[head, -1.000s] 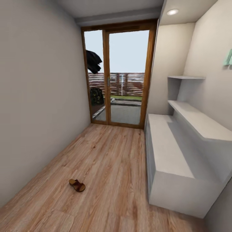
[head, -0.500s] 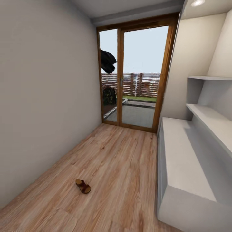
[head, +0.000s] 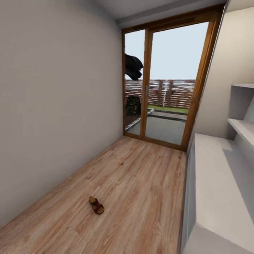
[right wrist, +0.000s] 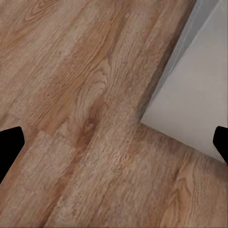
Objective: Pick up the two gym shoes and the two sandals from the corridor floor and place them onto the hallstand (shoe rack) in the corridor, making sure they are on the rack and not on the floor. Arrange them so the two gym shoes are next to each other and the two sandals are next to each other.
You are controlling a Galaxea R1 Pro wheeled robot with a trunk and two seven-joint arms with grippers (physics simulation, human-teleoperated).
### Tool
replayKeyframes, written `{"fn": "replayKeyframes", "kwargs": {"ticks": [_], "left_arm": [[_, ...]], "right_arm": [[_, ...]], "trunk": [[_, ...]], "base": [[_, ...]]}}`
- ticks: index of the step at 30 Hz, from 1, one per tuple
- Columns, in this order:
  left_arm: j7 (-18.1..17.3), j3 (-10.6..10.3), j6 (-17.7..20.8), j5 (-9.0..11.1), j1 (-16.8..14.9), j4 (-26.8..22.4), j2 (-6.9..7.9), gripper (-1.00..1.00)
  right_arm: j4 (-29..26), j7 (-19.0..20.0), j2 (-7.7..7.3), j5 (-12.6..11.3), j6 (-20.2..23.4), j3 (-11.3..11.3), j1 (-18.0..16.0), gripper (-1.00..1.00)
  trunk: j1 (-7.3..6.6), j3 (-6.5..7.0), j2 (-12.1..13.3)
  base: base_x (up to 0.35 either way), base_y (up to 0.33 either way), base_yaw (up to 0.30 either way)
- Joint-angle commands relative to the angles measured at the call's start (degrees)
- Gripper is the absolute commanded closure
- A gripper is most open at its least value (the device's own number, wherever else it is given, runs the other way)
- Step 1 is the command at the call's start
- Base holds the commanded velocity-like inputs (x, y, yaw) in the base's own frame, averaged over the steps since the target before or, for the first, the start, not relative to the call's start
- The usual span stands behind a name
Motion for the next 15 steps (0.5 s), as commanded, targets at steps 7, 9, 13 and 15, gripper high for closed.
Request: {"fn": "replayKeyframes", "kwargs": {"ticks": [7,9,13,15], "left_arm": [[-0.01,0.01,-0.2,-0.03,-0.06,0.07,0.0,-1.0],[-0.01,0.01,-0.2,-0.01,-0.06,0.07,0.0,-1.0],[-0.01,0.01,-0.2,-0.01,-0.06,0.07,0.0,-1.0],[-0.01,0.01,-0.2,0.0,-0.06,0.07,0.0,-1.0]], "right_arm": [[0.03,-0.02,-0.02,-0.06,-0.17,-0.02,0.01,-1.0],[0.03,-0.02,0.0,-0.06,-0.19,-0.02,0.01,-1.0],[0.03,-0.02,-0.01,-0.06,-0.19,-0.02,0.01,-1.0],[0.03,-0.02,0.0,-0.06,-0.19,-0.02,0.01,-1.0]], "trunk": [[0.02,-0.06,-0.03],[0.02,-0.06,-0.03],[0.02,-0.06,-0.03],[0.02,-0.06,-0.03]], "base": [[0.117,-0.111,0.277],[0.027,-0.021,0.277],[0.014,-0.011,0.277],[0.006,-0.005,0.277]]}}
